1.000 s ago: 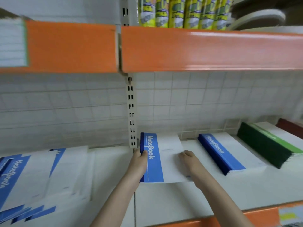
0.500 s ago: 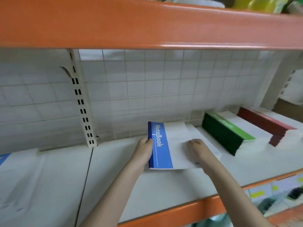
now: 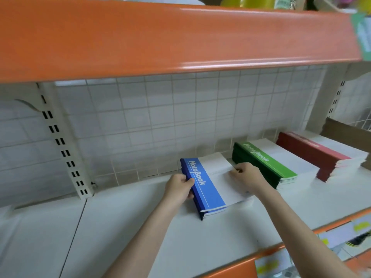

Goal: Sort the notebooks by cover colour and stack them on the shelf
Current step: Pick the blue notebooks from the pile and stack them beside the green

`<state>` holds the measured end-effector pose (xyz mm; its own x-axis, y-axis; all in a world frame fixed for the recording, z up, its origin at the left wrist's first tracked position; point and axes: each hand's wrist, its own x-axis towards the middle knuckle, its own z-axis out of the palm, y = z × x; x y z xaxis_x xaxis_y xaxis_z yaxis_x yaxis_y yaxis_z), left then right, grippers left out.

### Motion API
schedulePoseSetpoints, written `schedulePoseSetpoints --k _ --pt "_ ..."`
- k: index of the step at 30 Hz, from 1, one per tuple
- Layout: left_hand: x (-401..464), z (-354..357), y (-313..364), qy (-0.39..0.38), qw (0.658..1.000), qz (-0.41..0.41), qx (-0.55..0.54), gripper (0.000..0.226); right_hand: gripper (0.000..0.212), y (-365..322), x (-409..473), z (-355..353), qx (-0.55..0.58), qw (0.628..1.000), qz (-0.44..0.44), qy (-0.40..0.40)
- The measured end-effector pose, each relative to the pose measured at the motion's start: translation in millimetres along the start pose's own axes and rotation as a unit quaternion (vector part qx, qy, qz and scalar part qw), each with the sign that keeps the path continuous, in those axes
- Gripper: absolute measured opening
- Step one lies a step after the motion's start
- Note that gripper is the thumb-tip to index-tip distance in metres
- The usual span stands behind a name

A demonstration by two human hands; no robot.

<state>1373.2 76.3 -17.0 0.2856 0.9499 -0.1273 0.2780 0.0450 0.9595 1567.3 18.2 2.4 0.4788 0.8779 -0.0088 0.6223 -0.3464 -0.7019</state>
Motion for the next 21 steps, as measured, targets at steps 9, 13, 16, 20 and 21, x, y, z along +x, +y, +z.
schedulePoseSetpoints --k 9,13,16,20,21 --pt "11 11 -7 0.033 0.996 0.031 0.071 0.014 0.025 15 12 7 -0.052 0.998 -0.026 0.009" --pt "12 13 -8 0.058 0.991 0.042 0.114 0.014 0.023 17 11 11 -0.096 0.994 -0.053 0.016" --pt "13 12 -8 0.058 0.986 0.047 0.147 0.018 0.023 17 10 14 -0.134 0.989 -0.055 0.038" --pt "14 10 -10 0.040 0.984 0.051 0.167 0.016 0.022 19 10 17 -0.135 0.990 -0.036 0.025" --pt "15 10 -10 0.037 0.984 0.051 0.169 0.017 0.023 19 10 18 -0.135 0.990 -0.037 0.020"
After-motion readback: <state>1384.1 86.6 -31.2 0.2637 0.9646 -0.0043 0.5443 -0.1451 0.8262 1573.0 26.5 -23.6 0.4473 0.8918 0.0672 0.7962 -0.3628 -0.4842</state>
